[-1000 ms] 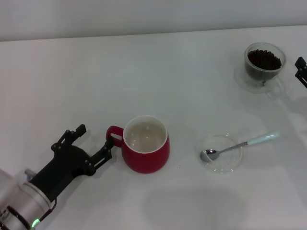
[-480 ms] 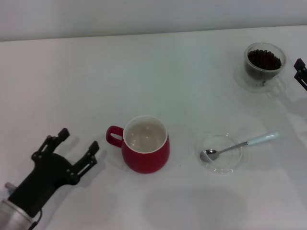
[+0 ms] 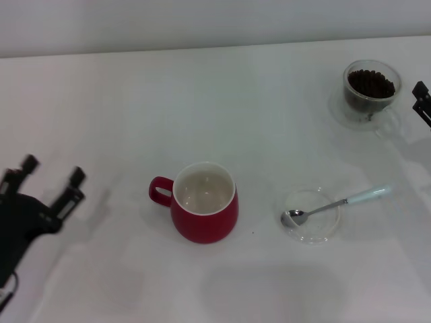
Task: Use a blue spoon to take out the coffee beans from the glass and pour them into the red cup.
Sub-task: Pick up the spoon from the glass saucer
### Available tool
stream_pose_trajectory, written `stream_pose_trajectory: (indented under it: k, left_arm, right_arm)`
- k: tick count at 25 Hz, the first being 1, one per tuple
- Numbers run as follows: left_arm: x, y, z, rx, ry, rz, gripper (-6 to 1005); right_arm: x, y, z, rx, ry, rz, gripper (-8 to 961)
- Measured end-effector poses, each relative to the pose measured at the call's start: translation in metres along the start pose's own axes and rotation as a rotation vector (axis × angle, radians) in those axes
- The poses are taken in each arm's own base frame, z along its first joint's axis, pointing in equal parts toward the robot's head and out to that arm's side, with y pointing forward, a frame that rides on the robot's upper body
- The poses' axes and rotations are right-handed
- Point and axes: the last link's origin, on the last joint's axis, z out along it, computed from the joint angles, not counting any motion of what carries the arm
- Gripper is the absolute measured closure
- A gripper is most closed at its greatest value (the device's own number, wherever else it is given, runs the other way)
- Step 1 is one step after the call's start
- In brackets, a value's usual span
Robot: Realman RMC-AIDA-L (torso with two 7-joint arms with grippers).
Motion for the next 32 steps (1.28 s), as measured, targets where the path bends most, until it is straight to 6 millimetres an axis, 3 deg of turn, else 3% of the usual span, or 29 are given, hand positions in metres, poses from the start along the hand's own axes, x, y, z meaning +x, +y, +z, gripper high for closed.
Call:
stream_pose_trajectory:
  k: [8, 19, 32]
  left_arm:
    - [0.015, -0.034, 0.002, 0.161, 0.071, 0.034, 127]
    - [0.032, -0.076, -0.012, 0.400, 0.158, 0.063, 127]
    - [0.035, -0.086, -0.015, 0.443, 0.163, 0.082, 127]
  right_arm:
    - [-0.002, 0.000, -0.008, -0.007, -0.025, 0.008, 88]
    - [-0.004, -0.002, -0.017, -0.018, -0.043, 0.043, 97]
    - [-0.012, -0.044, -0.049, -0.052, 0.067, 0.464, 103]
